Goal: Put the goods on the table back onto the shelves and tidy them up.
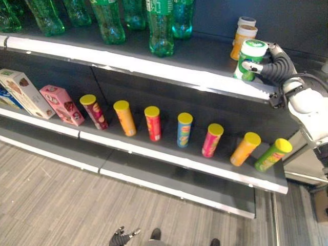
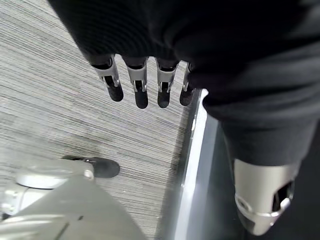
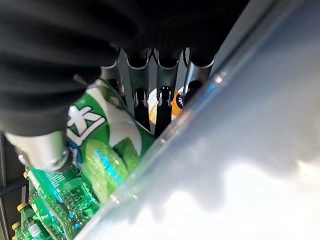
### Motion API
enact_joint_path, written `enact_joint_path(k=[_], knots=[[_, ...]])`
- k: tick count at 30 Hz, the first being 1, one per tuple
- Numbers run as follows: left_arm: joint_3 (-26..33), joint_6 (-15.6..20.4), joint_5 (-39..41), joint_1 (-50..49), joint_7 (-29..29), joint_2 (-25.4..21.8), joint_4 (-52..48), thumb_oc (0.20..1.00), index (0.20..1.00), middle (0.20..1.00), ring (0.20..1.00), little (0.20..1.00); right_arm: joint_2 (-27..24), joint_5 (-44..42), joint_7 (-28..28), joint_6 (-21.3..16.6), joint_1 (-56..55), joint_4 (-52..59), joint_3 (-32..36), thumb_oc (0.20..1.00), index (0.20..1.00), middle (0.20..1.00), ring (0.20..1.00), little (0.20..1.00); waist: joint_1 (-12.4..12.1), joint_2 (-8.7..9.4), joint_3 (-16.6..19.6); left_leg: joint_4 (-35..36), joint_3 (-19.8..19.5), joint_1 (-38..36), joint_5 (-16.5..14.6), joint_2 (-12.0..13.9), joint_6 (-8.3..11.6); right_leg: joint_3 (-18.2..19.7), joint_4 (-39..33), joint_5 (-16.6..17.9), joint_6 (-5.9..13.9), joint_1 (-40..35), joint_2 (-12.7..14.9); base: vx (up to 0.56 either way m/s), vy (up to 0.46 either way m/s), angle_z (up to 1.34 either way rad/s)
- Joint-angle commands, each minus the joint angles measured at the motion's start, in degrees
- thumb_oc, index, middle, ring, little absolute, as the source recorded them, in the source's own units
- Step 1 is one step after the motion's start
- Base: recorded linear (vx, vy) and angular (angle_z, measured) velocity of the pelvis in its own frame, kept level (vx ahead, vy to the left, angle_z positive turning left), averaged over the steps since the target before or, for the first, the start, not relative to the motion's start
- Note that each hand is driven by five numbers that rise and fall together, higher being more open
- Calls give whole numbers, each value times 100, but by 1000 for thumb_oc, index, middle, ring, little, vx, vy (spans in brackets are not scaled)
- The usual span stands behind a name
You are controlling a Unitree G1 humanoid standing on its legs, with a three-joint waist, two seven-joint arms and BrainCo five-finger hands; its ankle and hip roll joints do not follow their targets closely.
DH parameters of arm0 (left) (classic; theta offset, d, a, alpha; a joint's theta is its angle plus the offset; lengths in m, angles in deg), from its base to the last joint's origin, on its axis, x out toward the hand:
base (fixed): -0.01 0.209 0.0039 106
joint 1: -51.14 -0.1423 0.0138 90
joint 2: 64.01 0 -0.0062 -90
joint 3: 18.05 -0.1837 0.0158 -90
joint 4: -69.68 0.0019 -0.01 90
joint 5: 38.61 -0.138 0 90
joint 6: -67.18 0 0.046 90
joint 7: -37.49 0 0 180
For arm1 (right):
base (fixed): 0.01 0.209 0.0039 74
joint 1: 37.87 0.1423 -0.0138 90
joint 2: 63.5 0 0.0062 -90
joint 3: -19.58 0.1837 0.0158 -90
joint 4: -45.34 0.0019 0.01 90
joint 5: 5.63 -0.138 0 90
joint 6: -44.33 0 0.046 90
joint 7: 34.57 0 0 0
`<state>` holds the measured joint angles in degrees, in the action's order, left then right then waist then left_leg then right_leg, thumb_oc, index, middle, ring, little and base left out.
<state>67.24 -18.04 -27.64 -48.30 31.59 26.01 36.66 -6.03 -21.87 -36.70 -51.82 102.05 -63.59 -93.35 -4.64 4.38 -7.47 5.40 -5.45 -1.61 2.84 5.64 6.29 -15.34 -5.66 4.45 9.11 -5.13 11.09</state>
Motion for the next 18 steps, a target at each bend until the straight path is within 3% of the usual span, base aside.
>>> enact_joint_path(k=[1,9,10,11,15,18], knots=[[-223,89,78,227,-42,-256,112,1000,1000,1000,1000,1000,40,4,-9,-5,502,-350,-329,200,200,200,200,200,-145,67,-209,-322,729,-68,-501,353,241,-153,654,-893,161,-78,280,0,0,0],[-227,89,85,240,-49,-258,101,1000,1000,1000,1000,1000,173,42,-30,30,566,-512,-390,200,200,200,200,200,-154,67,-228,-320,740,-68,-507,345,233,-129,655,-889,159,-71,291,0,0,0],[-235,88,83,240,-48,-258,103,1000,1000,1000,1000,1000,189,29,-29,31,575,-537,-391,570,570,570,570,570,-153,68,-229,-322,739,-68,-509,343,231,-124,656,-889,159,-70,291,0,0,0],[-230,84,81,235,-53,-263,106,1000,1000,1000,1000,1000,193,20,-53,50,579,-553,-382,1000,1000,1000,1000,1000,-149,67,-230,-320,744,-71,-513,343,230,-131,655,-891,161,-75,292,0,0,0],[-196,68,90,220,-65,-260,101,1000,1000,1000,1000,1000,149,111,-167,53,556,-409,-248,1000,1000,1000,1000,1000,-119,65,-230,-340,761,-85,-537,337,214,-111,672,-882,168,-60,307,0,0,0],[-144,52,78,208,-75,-258,42,1000,1000,1000,1000,1000,-162,268,-345,1,465,113,29,1000,1000,1000,1000,1000,-51,60,-221,-346,774,-111,-565,330,199,-94,655,-873,179,-68,320,0,10,0]])
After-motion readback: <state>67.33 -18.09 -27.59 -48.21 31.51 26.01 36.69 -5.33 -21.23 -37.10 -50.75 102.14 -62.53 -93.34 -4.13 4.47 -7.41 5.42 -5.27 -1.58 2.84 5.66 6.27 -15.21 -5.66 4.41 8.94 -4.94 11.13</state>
